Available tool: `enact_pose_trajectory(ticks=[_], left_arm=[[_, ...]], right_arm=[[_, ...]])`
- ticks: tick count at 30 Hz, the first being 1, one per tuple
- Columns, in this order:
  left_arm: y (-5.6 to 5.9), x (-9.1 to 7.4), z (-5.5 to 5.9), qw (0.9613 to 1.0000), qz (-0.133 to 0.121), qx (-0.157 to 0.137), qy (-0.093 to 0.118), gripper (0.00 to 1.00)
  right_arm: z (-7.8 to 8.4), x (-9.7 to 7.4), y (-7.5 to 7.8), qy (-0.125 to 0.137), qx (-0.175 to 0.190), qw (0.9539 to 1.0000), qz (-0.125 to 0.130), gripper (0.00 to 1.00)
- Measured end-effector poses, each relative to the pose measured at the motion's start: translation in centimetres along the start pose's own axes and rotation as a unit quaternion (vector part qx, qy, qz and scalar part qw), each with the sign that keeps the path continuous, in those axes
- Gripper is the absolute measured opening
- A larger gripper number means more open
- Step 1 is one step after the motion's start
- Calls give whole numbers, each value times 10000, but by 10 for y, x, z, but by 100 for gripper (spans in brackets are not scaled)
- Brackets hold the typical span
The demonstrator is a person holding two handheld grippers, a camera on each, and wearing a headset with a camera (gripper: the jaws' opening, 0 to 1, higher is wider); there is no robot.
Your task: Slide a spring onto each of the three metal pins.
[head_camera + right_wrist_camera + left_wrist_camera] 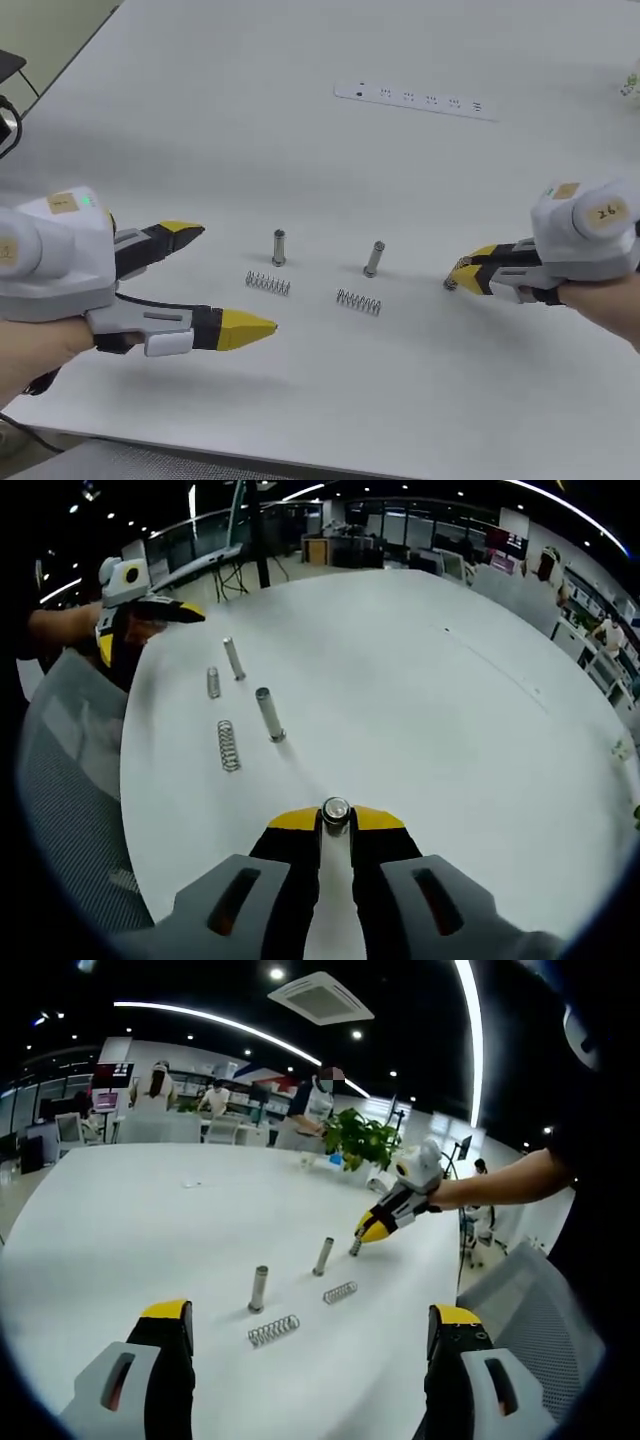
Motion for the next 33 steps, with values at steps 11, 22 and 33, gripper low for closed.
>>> enact_pose_trajectory(ticks=[11,22,33], left_arm=[[0,-4,-1,10000,-39,-18,36,94],[-2,-6,-3,9999,-82,-29,76,95],[-4,-4,-8,9999,-79,-14,108,95]], right_arm=[[-6,-2,-2,132,47,9999,32,18],[-12,-20,-2,400,158,9991,68,24],[-11,-36,-7,843,455,9954,-13,32]])
Point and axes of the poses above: the centre of the closed fingertips' face, and the gripper's own axes: x roughly forward along the fingers, y roughly to its right, z roughly out of its underside, the point moved 5 cm from there along -x, roughly backward along the fingers, and after that the axes turned 7 degrees about y, right-handed, at the moved point
